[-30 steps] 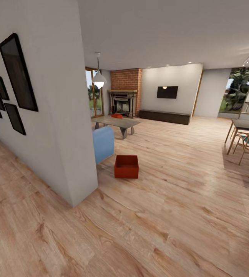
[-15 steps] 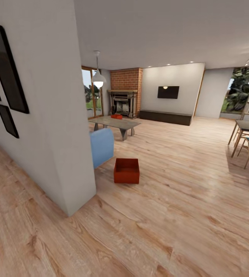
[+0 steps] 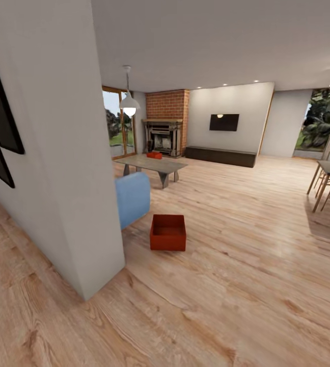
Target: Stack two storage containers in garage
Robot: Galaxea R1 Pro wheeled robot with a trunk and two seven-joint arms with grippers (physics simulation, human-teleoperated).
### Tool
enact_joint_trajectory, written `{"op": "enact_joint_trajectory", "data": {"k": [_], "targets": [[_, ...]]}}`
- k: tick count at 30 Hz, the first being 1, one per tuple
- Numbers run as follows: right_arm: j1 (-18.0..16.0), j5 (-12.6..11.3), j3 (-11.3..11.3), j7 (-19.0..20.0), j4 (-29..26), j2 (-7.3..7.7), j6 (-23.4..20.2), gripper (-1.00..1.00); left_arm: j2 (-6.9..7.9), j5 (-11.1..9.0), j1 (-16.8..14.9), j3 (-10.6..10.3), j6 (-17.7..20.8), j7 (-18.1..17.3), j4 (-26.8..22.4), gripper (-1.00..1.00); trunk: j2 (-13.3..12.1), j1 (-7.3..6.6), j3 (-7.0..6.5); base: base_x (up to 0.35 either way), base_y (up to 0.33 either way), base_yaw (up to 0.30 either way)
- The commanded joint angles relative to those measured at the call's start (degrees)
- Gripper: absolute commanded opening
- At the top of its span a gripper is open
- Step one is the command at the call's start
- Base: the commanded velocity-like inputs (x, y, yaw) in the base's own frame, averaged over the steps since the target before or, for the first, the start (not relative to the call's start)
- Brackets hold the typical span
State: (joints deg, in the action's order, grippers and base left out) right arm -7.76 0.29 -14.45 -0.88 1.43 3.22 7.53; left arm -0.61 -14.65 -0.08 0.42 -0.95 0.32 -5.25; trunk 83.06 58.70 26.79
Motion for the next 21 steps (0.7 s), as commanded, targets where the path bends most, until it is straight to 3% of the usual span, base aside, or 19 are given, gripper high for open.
{"op": "enact_joint_trajectory", "data": {"k": [1, 21], "targets": [[-0.06, 0.08, -0.28, -0.09, 0.15, 0.01, 0.3, 1.0, -0.01, -0.27, -0.01, 0.02, -0.1, 0.03, -0.02, 1.0, 0.02, 0.03, 0.05, 0.323, 0.0, 0.0], [-0.06, 0.06, -0.32, -0.15, 0.15, 0.03, 0.31, 1.0, 0.0, -0.2, -0.01, 0.02, -0.1, 0.02, -0.02, 1.0, 0.02, 0.03, 0.05, 0.323, 0.0, 0.0]]}}
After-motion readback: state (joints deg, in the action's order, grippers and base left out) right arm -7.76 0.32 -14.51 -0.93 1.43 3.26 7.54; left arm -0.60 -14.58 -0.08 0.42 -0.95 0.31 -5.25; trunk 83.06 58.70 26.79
